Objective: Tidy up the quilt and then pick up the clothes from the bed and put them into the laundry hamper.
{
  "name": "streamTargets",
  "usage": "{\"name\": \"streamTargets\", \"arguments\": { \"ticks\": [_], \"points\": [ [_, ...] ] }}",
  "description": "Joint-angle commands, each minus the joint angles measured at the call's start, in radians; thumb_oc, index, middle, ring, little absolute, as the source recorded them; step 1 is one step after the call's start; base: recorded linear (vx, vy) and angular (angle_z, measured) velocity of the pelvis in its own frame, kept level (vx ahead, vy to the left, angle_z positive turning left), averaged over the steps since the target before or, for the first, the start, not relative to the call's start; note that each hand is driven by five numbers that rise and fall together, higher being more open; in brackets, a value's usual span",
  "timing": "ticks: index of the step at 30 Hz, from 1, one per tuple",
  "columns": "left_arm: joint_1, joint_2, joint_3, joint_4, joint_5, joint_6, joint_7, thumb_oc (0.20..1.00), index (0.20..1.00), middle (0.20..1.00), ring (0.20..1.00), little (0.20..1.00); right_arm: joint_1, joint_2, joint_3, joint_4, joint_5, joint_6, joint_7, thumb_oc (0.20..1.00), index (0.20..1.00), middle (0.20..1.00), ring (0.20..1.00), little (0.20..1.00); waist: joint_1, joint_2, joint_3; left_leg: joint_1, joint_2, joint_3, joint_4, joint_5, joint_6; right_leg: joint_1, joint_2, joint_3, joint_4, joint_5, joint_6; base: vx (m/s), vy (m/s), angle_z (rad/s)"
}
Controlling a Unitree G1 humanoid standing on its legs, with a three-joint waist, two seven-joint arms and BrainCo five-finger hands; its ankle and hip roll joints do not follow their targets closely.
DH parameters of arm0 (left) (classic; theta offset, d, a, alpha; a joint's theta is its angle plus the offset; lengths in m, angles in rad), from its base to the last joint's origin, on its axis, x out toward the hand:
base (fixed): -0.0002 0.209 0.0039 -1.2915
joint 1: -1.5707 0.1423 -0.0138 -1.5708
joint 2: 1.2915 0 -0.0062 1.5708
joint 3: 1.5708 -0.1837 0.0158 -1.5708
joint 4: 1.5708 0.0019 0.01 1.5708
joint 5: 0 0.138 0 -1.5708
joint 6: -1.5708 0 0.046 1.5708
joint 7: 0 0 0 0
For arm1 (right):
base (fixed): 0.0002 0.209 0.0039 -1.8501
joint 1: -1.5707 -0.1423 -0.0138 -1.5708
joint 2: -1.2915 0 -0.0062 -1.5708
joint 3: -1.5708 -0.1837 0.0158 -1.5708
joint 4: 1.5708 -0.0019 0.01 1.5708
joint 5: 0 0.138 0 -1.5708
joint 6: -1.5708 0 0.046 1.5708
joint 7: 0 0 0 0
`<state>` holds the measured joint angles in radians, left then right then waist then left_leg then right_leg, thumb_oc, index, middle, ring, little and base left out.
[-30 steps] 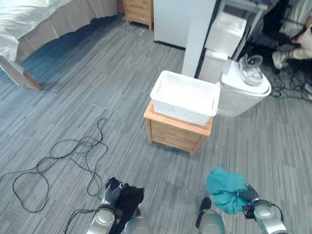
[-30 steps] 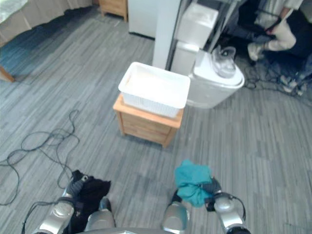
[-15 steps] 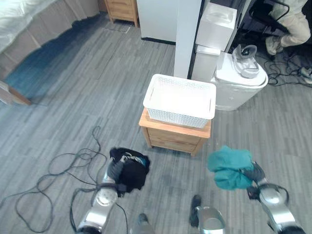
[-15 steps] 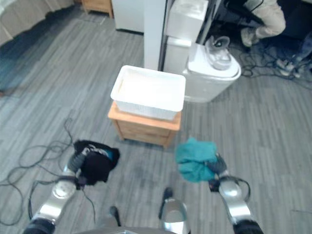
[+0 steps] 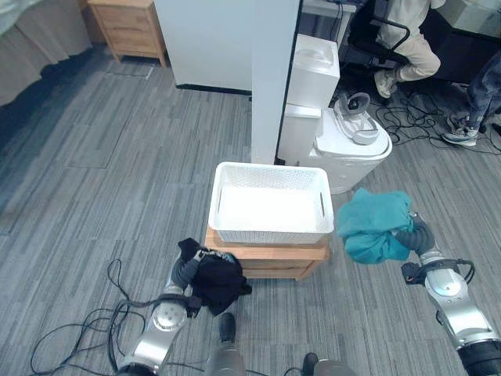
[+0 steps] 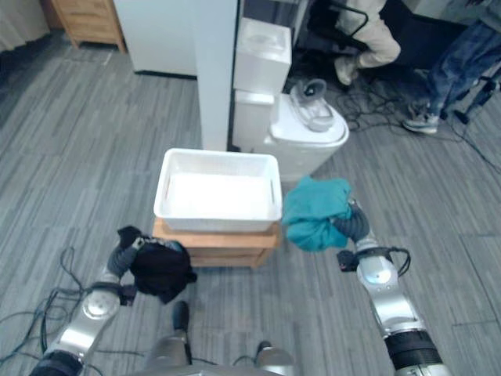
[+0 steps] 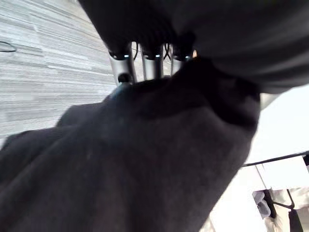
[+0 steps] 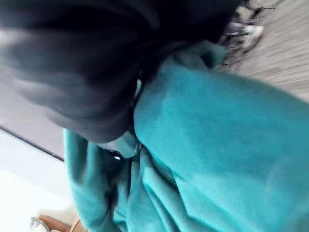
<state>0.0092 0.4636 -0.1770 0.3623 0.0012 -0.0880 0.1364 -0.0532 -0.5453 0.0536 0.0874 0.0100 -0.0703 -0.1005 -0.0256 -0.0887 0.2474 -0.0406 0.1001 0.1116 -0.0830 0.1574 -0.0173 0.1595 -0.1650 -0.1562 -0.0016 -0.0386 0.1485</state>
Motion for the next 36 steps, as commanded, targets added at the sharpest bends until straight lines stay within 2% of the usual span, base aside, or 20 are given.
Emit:
{"name": "streamTargets", "arguments": {
  "ticks": [1,8,11,13,14,15,16,18,19,20,21,25,26,28,29,30,33,34,35,36],
  "points": [
    [0.004,0.030,0.073,-0.099,-0.037,-0.094,0.014,0.200,0.200,0.200,0.200,0.200,-0.152,-0.078,0.000,-0.082,-0.008,-0.077,-0.003,0.200,0.200,0.200,0.200,0.200,0.030,0.003,-0.069,0.128,0.062,0.023,0.004,-0.150,-0.121,-0.084,-0.009,0.017,-0.033,0.059,0.060,0.07,0.081,-0.25],
    [0.006,0.040,0.068,-0.113,-0.067,-0.108,0.021,0.200,0.200,0.200,0.200,0.200,-0.384,-0.156,0.127,-0.071,0.037,-0.085,0.027,0.200,0.200,0.200,0.200,0.200,0.067,-0.003,-0.081,0.124,0.052,0.022,-0.004,-0.158,-0.118,-0.078,-0.039,0.007,-0.058,0.077,0.078,0.04,0.041,0.07],
    [0.000,0.034,0.039,-0.138,-0.102,-0.118,0.029,0.200,0.200,0.200,0.200,0.200,-0.556,-0.176,0.262,0.055,0.040,-0.061,0.040,0.200,0.200,0.200,0.200,0.200,0.112,-0.002,-0.059,0.080,0.048,0.000,-0.004,-0.142,-0.126,-0.098,-0.045,-0.017,-0.071,0.084,0.081,0.00,-0.020,0.14],
    [-0.001,0.037,0.034,-0.148,-0.110,-0.122,0.027,0.200,0.200,0.200,0.200,0.200,-0.593,-0.173,0.293,0.108,0.048,-0.056,0.043,0.200,0.200,0.200,0.200,0.200,0.123,0.002,-0.050,0.060,0.047,-0.008,-0.004,-0.135,-0.128,-0.110,-0.045,-0.025,-0.072,0.085,0.081,-0.06,-0.040,0.32],
    [0.000,0.049,0.024,-0.173,-0.129,-0.131,0.027,0.200,0.200,0.200,0.200,0.200,-0.652,-0.173,0.328,0.198,0.057,-0.040,0.038,0.200,0.200,0.200,0.200,0.200,0.148,0.013,-0.027,0.020,0.046,-0.023,-0.004,-0.119,-0.134,-0.132,-0.047,-0.039,-0.074,0.084,0.080,-0.08,-0.046,0.34],
    [-0.001,0.048,0.025,-0.174,-0.130,-0.131,0.026,0.200,0.200,0.200,0.200,0.200,-0.658,-0.172,0.332,0.203,0.058,-0.043,0.038,0.200,0.200,0.200,0.200,0.200,0.146,0.013,-0.029,0.017,0.046,-0.024,-0.004,-0.118,-0.135,-0.134,-0.047,-0.040,-0.074,0.084,0.080,-0.13,-0.049,0.34],
    [-0.011,0.064,0.021,-0.206,-0.150,-0.148,0.035,0.200,0.200,0.200,0.200,0.200,-0.731,-0.181,0.365,0.296,0.059,-0.034,0.025,0.200,0.200,0.200,0.200,0.200,0.173,0.029,0.001,-0.029,0.043,-0.043,-0.004,-0.099,-0.144,-0.167,-0.046,-0.056,-0.072,0.087,0.079,-0.07,-0.025,0.40],
    [-0.015,0.071,0.021,-0.216,-0.159,-0.152,0.033,0.200,0.200,0.200,0.200,0.200,-0.765,-0.187,0.381,0.335,0.057,-0.029,0.021,0.200,0.200,0.200,0.200,0.200,0.181,0.037,0.012,-0.053,0.044,-0.053,-0.004,-0.091,-0.149,-0.184,-0.047,-0.064,-0.072,0.089,0.078,-0.10,-0.042,0.43],
    [-0.030,0.080,0.016,-0.236,-0.181,-0.161,0.040,0.200,0.200,0.200,0.200,0.200,-0.825,-0.195,0.402,0.422,0.047,-0.021,0.009,0.200,0.200,0.200,0.200,0.200,0.203,0.058,0.031,-0.102,0.042,-0.074,-0.004,-0.071,-0.161,-0.215,-0.047,-0.087,-0.071,0.093,0.076,-0.10,-0.048,0.30],
    [-0.031,0.079,0.017,-0.236,-0.182,-0.161,0.040,0.200,0.200,0.200,0.200,0.200,-0.830,-0.195,0.404,0.427,0.048,-0.023,0.009,0.200,0.200,0.200,0.200,0.200,0.201,0.059,0.030,-0.106,0.042,-0.076,-0.004,-0.070,-0.162,-0.218,-0.047,-0.089,-0.071,0.093,0.076,-0.09,-0.072,0.35],
    [-0.047,0.078,0.014,-0.254,-0.190,-0.167,0.048,0.200,0.200,0.200,0.200,0.200,-0.860,-0.196,0.416,0.506,0.036,-0.015,0.000,0.200,0.200,0.200,0.200,0.200,0.222,0.077,0.047,-0.143,0.040,-0.092,-0.004,-0.058,-0.173,-0.235,-0.048,-0.114,-0.075,0.093,0.075,-0.04,-0.062,0.43],
    [-0.084,0.066,0.013,-0.261,-0.199,-0.173,0.059,0.200,0.200,0.200,0.200,0.200,-0.878,-0.193,0.442,0.623,0.021,-0.001,0.009,0.200,0.200,0.200,0.200,0.200,0.235,0.094,0.059,-0.176,0.042,-0.105,-0.004,-0.047,-0.183,-0.246,-0.044,-0.139,-0.081,0.088,0.076,-0.03,-0.050,0.32],
    [-0.088,0.064,0.014,-0.268,-0.198,-0.175,0.061,0.200,0.200,0.200,0.200,0.200,-0.886,-0.189,0.459,0.662,0.016,0.007,0.027,1.000,1.000,1.000,1.000,1.000,0.237,0.098,0.060,-0.179,0.043,-0.108,-0.004,-0.045,-0.185,-0.244,-0.040,-0.141,-0.084,0.084,0.075,-0.02,-0.043,0.21],
    [-0.089,0.069,0.026,-0.300,-0.197,-0.182,0.069,0.200,0.200,0.200,0.200,0.200,-0.890,-0.186,0.490,0.705,-0.034,0.017,0.037,1.000,1.000,1.000,1.000,1.000,0.237,0.100,0.062,-0.175,0.048,-0.110,-0.004,-0.042,-0.185,-0.237,-0.035,-0.142,-0.086,0.080,0.074,-0.01,-0.032,0.15],
    [-0.091,0.078,0.050,-0.349,-0.194,-0.192,0.083,0.200,0.200,0.200,0.200,0.200,-0.881,-0.189,0.523,0.694,-0.124,0.017,0.020,1.000,1.000,1.000,1.000,1.000,0.229,0.098,0.060,-0.162,0.053,-0.104,-0.004,-0.045,-0.185,-0.228,-0.029,-0.132,-0.086,0.075,0.073,0.00,0.000,0.00],
    [-0.089,0.078,0.051,-0.351,-0.194,-0.191,0.083,0.200,0.200,0.200,0.200,0.200,-0.880,-0.188,0.522,0.692,-0.125,0.018,0.020,1.000,1.000,1.000,1.000,1.000,0.229,0.097,0.060,-0.160,0.053,-0.103,-0.004,-0.045,-0.185,-0.227,-0.029,-0.132,-0.086,0.075,0.073,0.00,0.000,0.00],
    [-0.120,0.094,0.088,-0.402,-0.149,-0.198,0.115,0.200,0.200,0.200,0.200,0.200,-0.761,-0.166,0.493,0.596,-0.237,0.025,-0.018,1.000,1.000,1.000,1.000,1.000,0.192,0.090,0.046,-0.129,0.062,-0.088,-0.004,-0.056,-0.182,-0.205,-0.026,-0.110,-0.086,0.069,0.070,0.02,-0.013,-0.04],
    [-0.143,0.095,0.094,-0.407,-0.114,-0.194,0.138,0.200,0.200,0.200,0.200,0.200,-0.683,-0.183,0.466,0.537,-0.345,0.023,-0.038,1.000,1.000,1.000,1.000,1.000,0.166,0.081,0.026,-0.098,0.067,-0.077,-0.004,-0.068,-0.179,-0.185,-0.026,-0.098,-0.086,0.064,0.067,0.08,0.005,-0.09],
    [-0.144,0.094,0.091,-0.406,-0.111,-0.193,0.140,0.200,0.200,0.200,0.200,0.200,-0.677,-0.184,0.461,0.532,-0.349,0.025,-0.038,1.000,1.000,1.000,1.000,1.000,0.169,0.081,0.027,-0.095,0.067,-0.076,-0.004,-0.069,-0.179,-0.182,-0.027,-0.098,-0.086,0.063,0.068,0.09,0.009,-0.17],
    [-0.167,0.099,0.091,-0.408,-0.089,-0.191,0.150,0.200,0.200,0.200,0.200,0.200,-0.650,-0.201,0.458,0.524,-0.398,0.022,-0.044,1.000,1.000,1.000,1.000,1.000,0.154,0.076,0.016,-0.081,0.069,-0.072,-0.004,-0.075,-0.177,-0.174,-0.026,-0.093,-0.086,0.061,0.067,0.06,0.006,-0.30]
  ]
}}
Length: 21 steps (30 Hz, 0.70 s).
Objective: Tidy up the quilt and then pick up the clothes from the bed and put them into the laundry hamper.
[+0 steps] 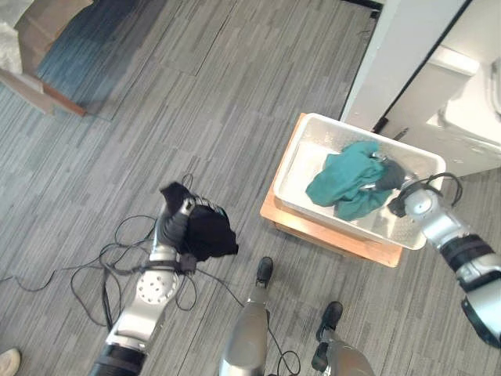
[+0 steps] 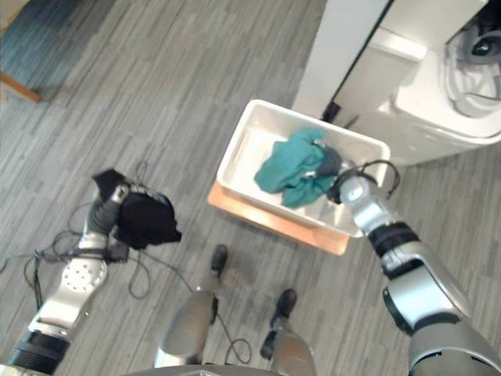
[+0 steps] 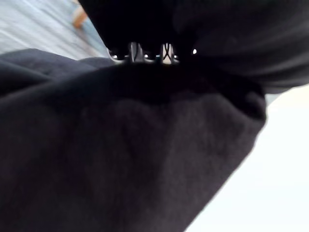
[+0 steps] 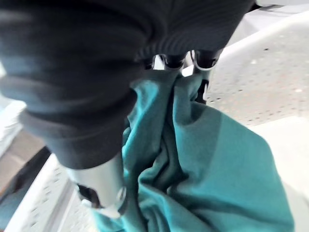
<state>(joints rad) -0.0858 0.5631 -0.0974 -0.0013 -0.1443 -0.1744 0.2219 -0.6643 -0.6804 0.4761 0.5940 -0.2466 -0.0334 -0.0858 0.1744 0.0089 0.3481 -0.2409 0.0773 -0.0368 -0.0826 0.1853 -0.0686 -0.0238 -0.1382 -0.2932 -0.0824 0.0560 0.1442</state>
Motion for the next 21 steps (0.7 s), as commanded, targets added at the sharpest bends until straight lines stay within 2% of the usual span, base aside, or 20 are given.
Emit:
{"name": "streamTargets", "arguments": {
  "ticks": [1,7,9,10,11,13,14,15,16,18,21],
  "points": [
    [-0.101,-0.001,-0.001,-0.050,0.075,-0.102,0.072,0.200,0.200,0.200,0.200,0.200,-0.009,-0.078,0.027,0.006,-0.188,-0.014,-0.064,1.000,1.000,1.000,1.000,1.000,-0.059,-0.025,-0.093,0.136,0.093,0.082,-0.005,-0.110,-0.124,0.021,-0.054,0.049,-0.005,-0.035,0.072,0.08,0.010,-0.32],
    [-0.319,-0.039,-0.114,-0.015,0.103,-0.077,0.055,0.200,0.200,0.200,0.200,0.200,0.195,-0.127,-0.039,-0.110,-0.185,-0.007,0.030,1.000,1.000,1.000,1.000,1.000,-0.165,-0.051,-0.148,0.225,0.107,0.139,-0.005,-0.142,-0.115,0.053,-0.056,0.098,-0.005,-0.044,0.079,0.09,0.025,-0.34],
    [-0.377,-0.053,-0.141,0.030,0.132,-0.059,0.057,0.200,0.200,0.200,0.200,0.200,0.268,-0.140,-0.085,-0.175,-0.186,-0.006,0.040,1.000,1.000,1.000,1.000,1.000,-0.206,-0.055,-0.158,0.251,0.116,0.173,-0.005,-0.152,-0.112,0.049,-0.055,0.128,-0.005,-0.042,0.083,0.08,0.037,-0.36],
    [-0.443,-0.060,-0.167,0.094,0.190,-0.035,0.081,0.200,0.200,0.200,0.200,0.200,0.322,-0.129,-0.118,-0.214,-0.181,-0.014,0.034,1.000,1.000,1.000,1.000,1.000,-0.250,-0.056,-0.164,0.270,0.124,0.201,-0.005,-0.161,-0.110,0.041,-0.053,0.158,-0.005,-0.039,0.087,0.06,0.027,-0.64],
    [-0.449,-0.062,-0.172,0.100,0.192,-0.037,0.083,0.200,0.200,0.200,0.200,0.200,0.327,-0.130,-0.124,-0.218,-0.181,-0.013,0.035,1.000,1.000,1.000,1.000,1.000,-0.245,-0.057,-0.163,0.272,0.124,0.204,-0.005,-0.162,-0.110,0.041,-0.053,0.160,-0.005,-0.039,0.087,0.05,0.020,-0.67],
    [-0.534,-0.071,-0.227,0.195,0.271,-0.010,0.082,0.200,0.200,0.200,0.200,0.200,0.358,-0.129,-0.120,-0.212,-0.218,-0.022,0.021,1.000,1.000,1.000,1.000,1.000,-0.292,-0.056,-0.165,0.294,0.130,0.241,-0.005,-0.171,-0.105,0.027,-0.050,0.199,-0.005,-0.034,0.094,0.03,0.006,-0.60],
    [-0.539,-0.073,-0.230,0.201,0.273,-0.012,0.084,0.200,0.200,0.200,0.200,0.200,0.358,-0.128,-0.121,-0.211,-0.219,-0.023,0.019,1.000,1.000,1.000,1.000,1.000,-0.289,-0.057,-0.164,0.295,0.130,0.243,-0.005,-0.171,-0.105,0.026,-0.050,0.201,-0.005,-0.034,0.094,0.02,-0.002,-0.59],
    [-0.575,-0.075,-0.257,0.238,0.309,0.001,0.087,0.200,0.200,0.200,0.200,0.200,0.370,-0.119,-0.122,-0.197,-0.231,-0.022,0.011,1.000,1.000,1.000,1.000,1.000,-0.307,-0.055,-0.162,0.300,0.133,0.260,-0.005,-0.172,-0.105,0.018,-0.048,0.214,-0.005,-0.031,0.098,0.01,-0.006,-0.45],
    [-0.578,-0.076,-0.258,0.242,0.310,0.000,0.088,0.200,0.200,0.200,0.200,0.200,0.370,-0.118,-0.124,-0.197,-0.231,-0.022,0.011,1.000,1.000,1.000,1.000,1.000,-0.305,-0.055,-0.161,0.300,0.133,0.261,-0.005,-0.173,-0.105,0.017,-0.047,0.215,-0.005,-0.030,0.098,-0.01,-0.010,-0.50],
    [-0.619,-0.112,-0.282,0.320,0.308,0.023,0.100,0.200,0.200,0.200,0.200,0.200,0.388,-0.102,-0.122,-0.194,-0.234,-0.014,0.004,1.000,1.000,1.000,1.000,1.000,-0.332,-0.055,-0.144,0.286,0.135,0.272,-0.005,-0.167,-0.106,-0.013,-0.045,0.232,-0.005,-0.020,0.102,-0.07,-0.011,-0.28],
    [-0.639,-0.133,-0.291,0.367,0.304,0.036,0.116,0.200,0.200,0.200,0.200,0.200,0.382,-0.089,-0.116,-0.180,-0.228,-0.007,-0.006,1.000,1.000,1.000,1.000,1.000,-0.334,-0.052,-0.130,0.266,0.136,0.274,-0.005,-0.160,-0.105,-0.042,-0.043,0.236,-0.005,-0.011,0.104,-0.08,-0.021,-0.22]
  ]
}}
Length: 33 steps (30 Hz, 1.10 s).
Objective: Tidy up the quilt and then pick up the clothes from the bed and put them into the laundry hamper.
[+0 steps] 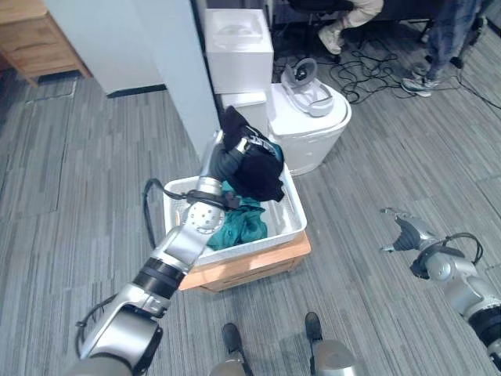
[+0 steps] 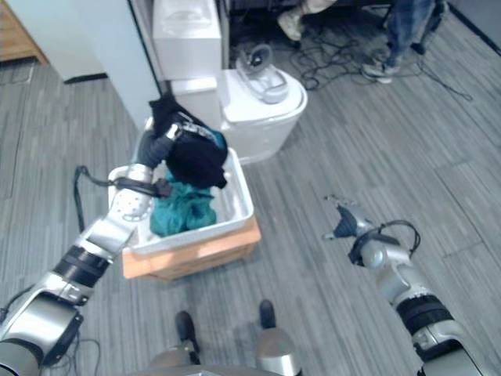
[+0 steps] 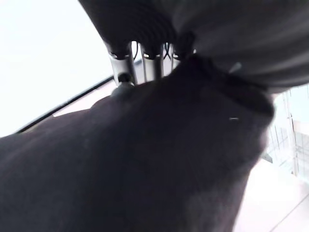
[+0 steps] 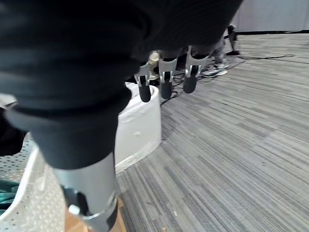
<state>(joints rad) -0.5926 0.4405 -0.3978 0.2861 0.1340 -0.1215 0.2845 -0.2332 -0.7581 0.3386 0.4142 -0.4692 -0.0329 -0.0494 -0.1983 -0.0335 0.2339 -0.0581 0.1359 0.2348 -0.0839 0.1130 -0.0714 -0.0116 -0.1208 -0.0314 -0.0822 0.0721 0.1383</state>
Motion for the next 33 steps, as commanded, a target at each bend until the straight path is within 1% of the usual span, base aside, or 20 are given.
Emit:
{"name": "streamTargets", "arguments": {
  "ticks": [1,7,11,12,13,14,15,16,17,18,19,20,21,24,25,27,28,29,31,33],
  "points": [
    [-0.133,-0.020,0.013,0.095,0.022,-0.010,0.062,0.200,0.200,0.200,0.200,0.200,-0.047,-0.004,0.020,0.001,-0.003,-0.004,-0.048,1.000,1.000,1.000,1.000,1.000,0.037,-0.011,-0.009,0.072,0.077,0.003,-0.003,-0.084,-0.103,-0.067,-0.059,-0.024,-0.005,-0.023,0.111,-0.10,-0.016,-0.21],
    [-0.129,-0.045,0.057,0.196,0.004,0.028,0.137,0.200,0.200,0.200,0.200,0.200,-0.046,0.046,0.001,0.011,0.009,0.013,-0.101,1.000,1.000,1.000,1.000,1.000,0.046,-0.017,0.042,-0.008,0.076,-0.008,-0.003,-0.053,-0.105,-0.144,-0.052,-0.026,-0.005,-0.002,0.110,-0.09,-0.028,-0.04],
    [-0.125,-0.036,0.101,0.236,-0.004,0.046,0.191,0.200,0.200,0.200,0.200,0.200,-0.045,0.087,0.002,0.035,0.013,0.018,-0.132,1.000,1.000,1.000,1.000,1.000,0.060,-0.022,0.072,-0.050,0.084,-0.016,-0.003,-0.035,-0.112,-0.174,-0.051,-0.041,-0.005,0.004,0.108,-0.06,-0.038,0.05],
    [-0.120,-0.027,0.118,0.234,-0.008,0.046,0.207,0.200,0.200,0.200,0.200,0.200,-0.042,0.093,0.001,0.034,0.014,0.017,-0.135,1.000,1.000,1.000,1.000,1.000,0.064,-0.025,0.079,-0.061,0.086,-0.020,-0.003,-0.031,-0.114,-0.180,-0.050,-0.045,-0.005,0.005,0.108,-0.08,-0.058,0.07],
    [-0.112,0.001,0.151,0.229,-0.005,0.051,0.246,0.200,0.200,0.200,0.200,0.200,-0.036,0.105,0.004,0.032,0.019,0.013,-0.141,1.000,1.000,1.000,1.000,1.000,0.070,-0.028,0.096,-0.080,0.090,-0.027,-0.003,-0.023,-0.118,-0.196,-0.049,-0.047,-0.005,0.009,0.107,-0.06,-0.044,0.05],
    [-0.111,0.002,0.152,0.227,-0.005,0.052,0.247,0.200,0.200,0.200,0.200,0.200,-0.037,0.106,0.005,0.032,0.019,0.013,-0.142,1.000,1.000,1.000,1.000,1.000,0.069,-0.029,0.095,-0.082,0.090,-0.028,-0.003,-0.022,-0.119,-0.197,-0.049,-0.048,-0.005,0.009,0.107,-0.08,-0.056,0.10],
    [-0.110,0.041,0.172,0.225,0.020,0.065,0.276,0.200,0.200,0.200,0.200,0.200,-0.037,0.113,0.014,0.039,0.027,0.006,-0.149,1.000,1.000,1.000,1.000,1.000,0.076,-0.031,0.110,-0.100,0.091,-0.034,-0.003,-0.016,-0.122,-0.211,-0.048,-0.053,-0.005,0.013,0.107,-0.04,-0.032,0.17],
    [-0.110,0.042,0.173,0.224,0.020,0.066,0.276,0.200,0.200,0.200,0.200,0.200,-0.039,0.115,0.016,0.042,0.027,0.005,-0.150,1.000,1.000,1.000,1.000,1.000,0.075,-0.031,0.109,-0.102,0.091,-0.034,-0.003,-0.016,-0.122,-0.212,-0.047,-0.054,-0.005,0.013,0.106,-0.09,-0.060,0.21],
    [-0.123,0.088,0.173,0.237,0.062,0.090,0.276,0.200,0.200,0.200,0.200,0.200,-0.043,0.115,0.024,0.049,0.036,0.000,-0.155,1.000,1.000,1.000,1.000,1.000,0.081,-0.030,0.127,-0.124,0.093,-0.039,-0.003,-0.009,-0.126,-0.226,-0.047,-0.057,-0.005,0.016,0.106,-0.05,-0.031,0.12],
    [-0.126,0.090,0.172,0.238,0.063,0.090,0.276,0.200,0.200,0.200,0.200,0.200,-0.046,0.117,0.024,0.051,0.036,-0.001,-0.155,1.000,1.000,1.000,1.000,1.000,0.080,-0.031,0.127,-0.126,0.093,-0.040,-0.003,-0.008,-0.126,-0.228,-0.047,-0.058,-0.005,0.017,0.106,-0.08,-0.043,0.11],
    [-0.137,0.114,0.162,0.252,0.085,0.109,0.254,0.200,0.200,0.200,0.200,0.200,-0.052,0.114,0.024,0.054,0.044,-0.002,-0.156,1.000,1.000,1.000,1.000,1.000,0.082,-0.031,0.134,-0.139,0.094,-0.043,-0.003,-0.003,-0.128,-0.236,-0.047,-0.060,-0.005,0.020,0.106,-0.06,-0.015,0.10],
    [-0.132,0.149,0.140,0.289,0.149,0.155,0.166,1.000,1.000,1.000,1.000,1.000,-0.045,0.114,0.012,0.058,0.038,0.005,-0.142,1.000,1.000,1.000,1.000,1.000,0.083,-0.028,0.145,-0.155,0.098,-0.045,-0.003,0.001,-0.130,-0.249,-0.048,-0.066,-0.005,0.024,0.108,-0.07,-0.015,0.10],
    [-0.141,0.147,0.127,0.319,0.153,0.168,0.143,1.000,1.000,1.000,1.000,1.000,-0.044,0.114,0.013,0.054,0.036,0.009,-0.136,1.000,1.000,1.000,1.000,1.000,0.081,-0.028,0.147,-0.160,0.098,-0.045,-0.003,0.003,-0.130,-0.252,-0.047,-0.066,-0.005,0.026,0.107,-0.05,-0.002,0.13],
    [-0.178,0.104,0.113,0.418,0.107,0.160,0.132,1.000,1.000,1.000,1.000,1.000,-0.053,0.132,0.027,0.058,0.039,0.014,-0.124,1.000,1.000,1.000,1.000,1.000,0.075,-0.031,0.154,-0.168,0.098,-0.047,-0.003,0.004,-0.130,-0.260,-0.046,-0.065,-0.005,0.027,0.107,-0.03,0.004,0.16],
    [-0.179,0.104,0.113,0.419,0.107,0.160,0.133,1.000,1.000,1.000,1.000,1.000,-0.053,0.132,0.027,0.058,0.039,0.014,-0.124,1.000,1.000,1.000,1.000,1.000,0.075,-0.031,0.154,-0.168,0.098,-0.047,-0.003,0.004,-0.130,-0.260,-0.046,-0.065,-0.005,0.027,0.107,-0.01,0.009,0.09],
    [-0.172,0.063,0.122,0.441,0.034,0.147,0.133,1.000,1.000,1.000,1.000,1.000,-0.058,0.141,0.038,0.059,0.042,0.014,-0.122,1.000,1.000,1.000,1.000,1.000,0.073,-0.033,0.155,-0.165,0.097,-0.046,-0.003,0.004,-0.129,-0.260,-0.045,-0.061,-0.005,0.027,0.106,0.00,0.000,0.00],
    [-0.167,0.039,0.128,0.449,-0.021,0.134,0.130,1.000,1.000,1.000,1.000,1.000,-0.062,0.140,0.044,0.057,0.047,0.018,-0.120,1.000,1.000,1.000,1.000,1.000,0.072,-0.033,0.153,-0.160,0.096,-0.044,-0.003,0.002,-0.129,-0.257,-0.046,-0.059,-0.005,0.026,0.106,-0.02,0.030,0.00],
    [-0.144,0.016,0.134,0.424,-0.113,0.104,0.098,1.000,1.000,1.000,1.000,1.000,-0.068,0.138,0.049,0.059,0.054,0.026,-0.113,1.000,1.000,1.000,1.000,1.000,0.072,-0.029,0.149,-0.147,0.095,-0.042,-0.003,-0.002,-0.127,-0.247,-0.047,-0.055,-0.005,0.023,0.104,-0.01,0.037,0.00],
    [-0.110,-0.009,0.142,0.387,-0.205,0.077,0.084,1.000,1.000,1.000,1.000,1.000,-0.068,0.140,0.051,0.062,0.070,0.033,-0.098,1.000,1.000,1.000,1.000,1.000,0.072,-0.022,0.136,-0.125,0.093,-0.038,-0.003,-0.008,-0.124,-0.230,-0.049,-0.051,-0.005,0.018,0.100,0.03,0.041,-0.04],
    [-0.060,-0.022,0.168,0.327,-0.273,0.035,0.083,1.000,1.000,1.000,1.000,1.000,-0.043,0.136,0.045,0.042,0.077,0.031,-0.084,1.000,1.000,1.000,1.000,1.000,0.073,-0.015,0.115,-0.081,0.094,-0.031,-0.003,-0.029,-0.122,-0.191,-0.052,-0.053,-0.005,0.001,0.097,0.08,0.025,-0.03]
  ]
}}
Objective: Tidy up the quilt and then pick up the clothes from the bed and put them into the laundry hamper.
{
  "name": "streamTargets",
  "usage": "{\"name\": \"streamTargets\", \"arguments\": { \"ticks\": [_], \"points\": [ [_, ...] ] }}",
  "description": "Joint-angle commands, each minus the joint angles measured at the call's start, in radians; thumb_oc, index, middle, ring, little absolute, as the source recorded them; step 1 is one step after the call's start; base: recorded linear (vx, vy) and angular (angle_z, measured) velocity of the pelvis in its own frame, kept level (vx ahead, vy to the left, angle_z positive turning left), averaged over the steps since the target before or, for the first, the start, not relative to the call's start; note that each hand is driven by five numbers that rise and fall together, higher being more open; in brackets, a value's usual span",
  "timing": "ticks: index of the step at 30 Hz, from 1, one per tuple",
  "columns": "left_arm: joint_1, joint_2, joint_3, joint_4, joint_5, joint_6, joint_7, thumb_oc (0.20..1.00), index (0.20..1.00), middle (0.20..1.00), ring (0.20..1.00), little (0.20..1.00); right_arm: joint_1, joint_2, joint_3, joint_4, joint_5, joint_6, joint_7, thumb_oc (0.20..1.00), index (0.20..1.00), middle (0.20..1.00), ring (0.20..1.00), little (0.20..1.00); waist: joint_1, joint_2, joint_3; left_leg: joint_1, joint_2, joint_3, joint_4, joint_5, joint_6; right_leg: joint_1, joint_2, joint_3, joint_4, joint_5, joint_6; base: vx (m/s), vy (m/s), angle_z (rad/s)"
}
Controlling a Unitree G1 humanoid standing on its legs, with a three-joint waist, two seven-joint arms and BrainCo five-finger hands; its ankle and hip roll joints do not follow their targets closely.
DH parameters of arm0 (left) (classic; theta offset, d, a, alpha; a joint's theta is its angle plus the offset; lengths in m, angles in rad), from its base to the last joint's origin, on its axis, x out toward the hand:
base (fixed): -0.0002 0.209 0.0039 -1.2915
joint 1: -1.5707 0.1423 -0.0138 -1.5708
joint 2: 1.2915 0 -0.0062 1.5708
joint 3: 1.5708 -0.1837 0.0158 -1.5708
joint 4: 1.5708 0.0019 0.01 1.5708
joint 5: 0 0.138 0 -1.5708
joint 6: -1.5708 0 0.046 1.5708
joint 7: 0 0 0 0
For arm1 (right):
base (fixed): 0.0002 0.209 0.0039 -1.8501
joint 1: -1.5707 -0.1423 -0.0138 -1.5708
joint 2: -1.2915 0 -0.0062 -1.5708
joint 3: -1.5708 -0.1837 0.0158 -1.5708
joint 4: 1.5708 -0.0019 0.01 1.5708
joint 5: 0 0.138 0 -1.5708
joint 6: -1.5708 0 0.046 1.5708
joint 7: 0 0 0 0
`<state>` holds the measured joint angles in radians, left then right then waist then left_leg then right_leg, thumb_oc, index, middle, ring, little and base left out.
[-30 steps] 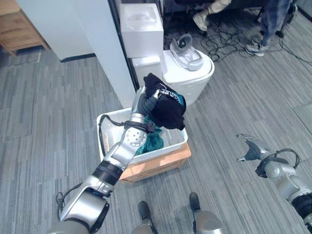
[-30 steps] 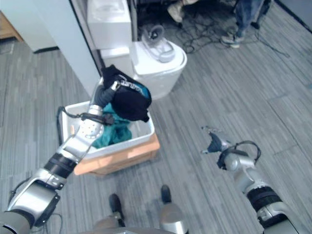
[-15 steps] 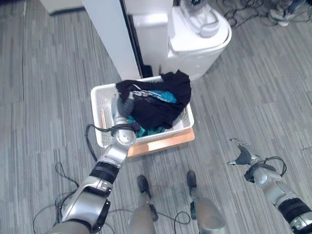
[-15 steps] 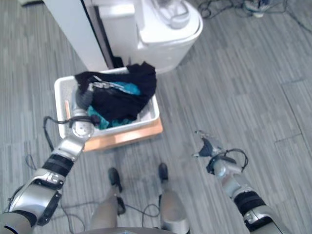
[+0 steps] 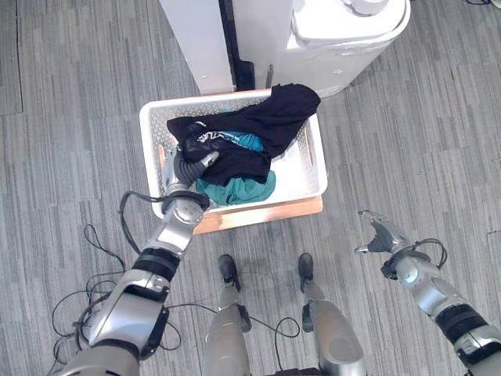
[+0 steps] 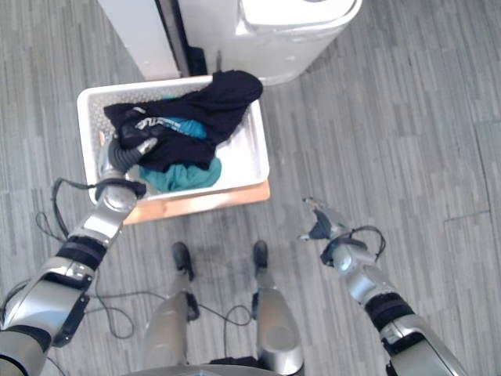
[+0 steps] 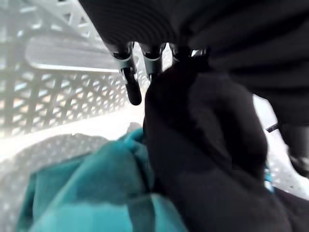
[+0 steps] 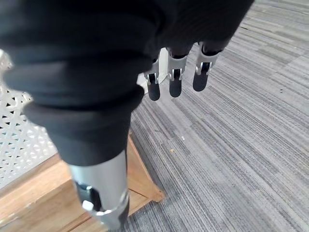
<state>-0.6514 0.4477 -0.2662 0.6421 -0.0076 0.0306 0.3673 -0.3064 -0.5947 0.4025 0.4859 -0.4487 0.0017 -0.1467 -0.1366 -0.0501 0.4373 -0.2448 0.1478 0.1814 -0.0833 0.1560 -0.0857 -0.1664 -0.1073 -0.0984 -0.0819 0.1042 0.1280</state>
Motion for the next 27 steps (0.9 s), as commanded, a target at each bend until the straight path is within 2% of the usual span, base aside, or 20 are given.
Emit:
{"name": "streamTargets", "arguments": {
  "ticks": [1,2,3,5,6,7,8,10,11,14,16,19,20,21,22,23,27],
  "points": [
    [0.000,-0.029,0.037,-0.031,-0.131,-0.117,0.000,1.000,1.000,1.000,1.000,1.000,0.031,-0.028,-0.019,-0.031,0.056,-0.003,0.014,1.000,1.000,1.000,1.000,1.000,0.011,0.001,-0.089,0.102,0.082,0.022,-0.004,-0.067,-0.107,-0.040,-0.065,0.015,-0.005,-0.026,0.106,0.14,0.003,-0.02],
    [0.066,-0.041,0.082,-0.128,-0.178,-0.170,0.048,1.000,1.000,1.000,1.000,1.000,0.072,-0.025,-0.034,-0.032,0.061,-0.011,0.015,1.000,1.000,1.000,1.000,1.000,0.016,0.005,-0.119,0.147,0.081,0.023,-0.004,-0.089,-0.105,0.006,-0.069,0.010,-0.005,-0.043,0.104,0.08,-0.009,-0.04],
    [0.068,-0.041,0.083,-0.131,-0.177,-0.169,0.049,1.000,1.000,1.000,1.000,1.000,0.073,-0.025,-0.034,-0.033,0.061,-0.010,0.015,1.000,1.000,1.000,1.000,1.000,0.015,0.005,-0.120,0.144,0.081,0.023,-0.004,-0.083,-0.105,0.004,-0.069,0.010,-0.005,-0.039,0.103,0.15,-0.005,-0.02],
    [0.149,-0.047,0.147,-0.221,-0.234,-0.220,0.091,1.000,1.000,1.000,1.000,1.000,0.118,-0.020,-0.048,-0.018,0.053,-0.015,0.015,1.000,1.000,1.000,1.000,1.000,0.020,0.006,-0.153,0.184,0.079,0.025,-0.004,-0.097,-0.105,0.049,-0.071,0.005,-0.005,-0.054,0.101,0.14,0.000,-0.01],
    [0.223,-0.050,0.201,-0.271,-0.305,-0.248,0.076,1.000,1.000,1.000,1.000,1.000,0.157,-0.015,-0.074,-0.013,0.042,-0.015,0.023,1.000,1.000,1.000,1.000,1.000,0.024,0.008,-0.184,0.210,0.076,0.024,-0.004,-0.104,-0.102,0.078,-0.071,0.002,-0.005,-0.062,0.097,0.15,0.000,0.00],
    [0.230,-0.050,0.202,-0.276,-0.307,-0.247,0.075,1.000,1.000,1.000,1.000,1.000,0.162,-0.015,-0.073,-0.016,0.041,-0.015,0.024,1.000,1.000,1.000,1.000,1.000,0.024,0.007,-0.185,0.214,0.076,0.024,-0.004,-0.105,-0.102,0.082,-0.071,0.002,-0.005,-0.063,0.097,0.19,0.013,0.03],
    [0.308,-0.029,0.266,-0.295,-0.369,-0.268,0.046,1.000,1.000,1.000,1.000,1.000,0.193,0.004,-0.101,0.028,0.051,-0.012,0.028,1.000,1.000,1.000,1.000,1.000,0.033,0.012,-0.214,0.240,0.073,0.024,-0.004,-0.112,-0.102,0.116,-0.075,-0.003,-0.005,-0.071,0.096,0.09,0.014,-0.01],
    [0.350,-0.012,0.287,-0.296,-0.398,-0.262,0.018,1.000,1.000,1.000,1.000,1.000,0.213,0.015,-0.113,0.039,0.063,-0.009,0.031,1.000,1.000,1.000,1.000,1.000,0.034,0.013,-0.226,0.256,0.071,0.024,-0.004,-0.115,-0.101,0.132,-0.076,-0.005,-0.005,-0.074,0.095,0.11,0.031,0.01],
    [0.432,0.025,0.324,-0.321,-0.395,-0.246,-0.028,1.000,1.000,1.000,1.000,1.000,0.233,0.041,-0.149,0.104,0.088,0.002,0.033,1.000,1.000,1.000,1.000,1.000,0.047,0.021,-0.243,0.271,0.066,0.017,-0.004,-0.118,-0.098,0.151,-0.078,-0.007,-0.005,-0.075,0.094,0.08,0.035,0.03],
    [0.528,0.040,0.360,-0.295,-0.386,-0.217,-0.063,1.000,1.000,1.000,1.000,1.000,0.249,0.072,-0.178,0.168,0.104,0.015,0.030,1.000,1.000,1.000,1.000,1.000,0.058,0.025,-0.262,0.290,0.063,0.011,-0.004,-0.122,-0.094,0.176,-0.082,-0.013,-0.005,-0.079,0.092,0.09,0.048,0.05],
    [0.627,0.016,0.411,-0.151,-0.394,-0.180,-0.103,1.000,1.000,1.000,1.000,1.000,0.264,0.115,-0.218,0.240,0.132,0.036,0.031,1.000,1.000,1.000,1.000,1.000,0.067,0.030,-0.281,0.310,0.058,0.007,-0.004,-0.127,-0.090,0.202,-0.088,-0.017,-0.005,-0.083,0.091,0.07,0.076,0.03],
    [0.686,-0.041,0.428,0.062,-0.430,-0.144,-0.139,1.000,1.000,1.000,1.000,1.000,0.271,0.171,-0.268,0.322,0.218,0.052,0.017,1.000,1.000,1.000,1.000,1.000,0.065,0.033,-0.292,0.325,0.054,0.011,-0.004,-0.131,-0.085,0.217,-0.094,-0.017,-0.005,-0.082,0.090,0.05,0.069,0.04],
    [0.685,-0.041,0.428,0.064,-0.431,-0.146,-0.140,1.000,1.000,1.000,1.000,1.000,0.271,0.171,-0.267,0.324,0.219,0.051,0.016,1.000,1.000,1.000,1.000,1.000,0.065,0.033,-0.291,0.327,0.054,0.011,-0.004,-0.132,-0.085,0.218,-0.094,-0.017,-0.005,-0.083,0.090,0.03,0.054,0.04],
    [0.697,-0.061,0.424,0.117,-0.433,-0.136,-0.153,1.000,1.000,1.000,1.000,1.000,0.266,0.191,-0.281,0.355,0.256,0.052,0.014,1.000,1.000,1.000,1.000,1.000,0.065,0.034,-0.294,0.331,0.050,0.011,-0.004,-0.134,-0.083,0.221,-0.095,-0.015,-0.005,-0.083,0.090,0.03,0.079,0.05],
    [0.702,-0.086,0.420,0.267,-0.408,-0.111,-0.168,1.000,1.000,1.000,1.000,1.000,0.256,0.236,-0.320,0.457,0.356,0.055,-0.001,1.000,1.000,1.000,1.000,1.000,0.062,0.037,-0.298,0.337,0.047,0.011,-0.004,-0.137,-0.079,0.221,-0.098,-0.013,-0.005,-0.079,0.090,0.03,0.103,0.09],
    [0.696,-0.098,0.418,0.343,-0.392,-0.103,-0.172,1.000,1.000,1.000,1.000,1.000,0.244,0.259,-0.340,0.521,0.402,0.054,-0.013,1.000,1.000,1.000,1.000,1.000,0.062,0.038,-0.301,0.338,0.044,0.011,-0.004,-0.139,-0.077,0.222,-0.098,-0.010,-0.005,-0.079,0.090,0.02,0.080,0.06],
    [0.674,-0.133,0.406,0.473,-0.374,-0.087,-0.179,1.000,1.000,1.000,1.000,1.000,0.206,0.291,-0.355,0.679,0.443,0.070,-0.028,1.000,1.000,1.000,1.000,1.000,0.065,0.040,-0.307,0.343,0.039,0.011,-0.004,-0.146,-0.073,0.225,-0.102,-0.009,-0.005,-0.079,0.091,0.03,0.059,0.03]
  ]
}}
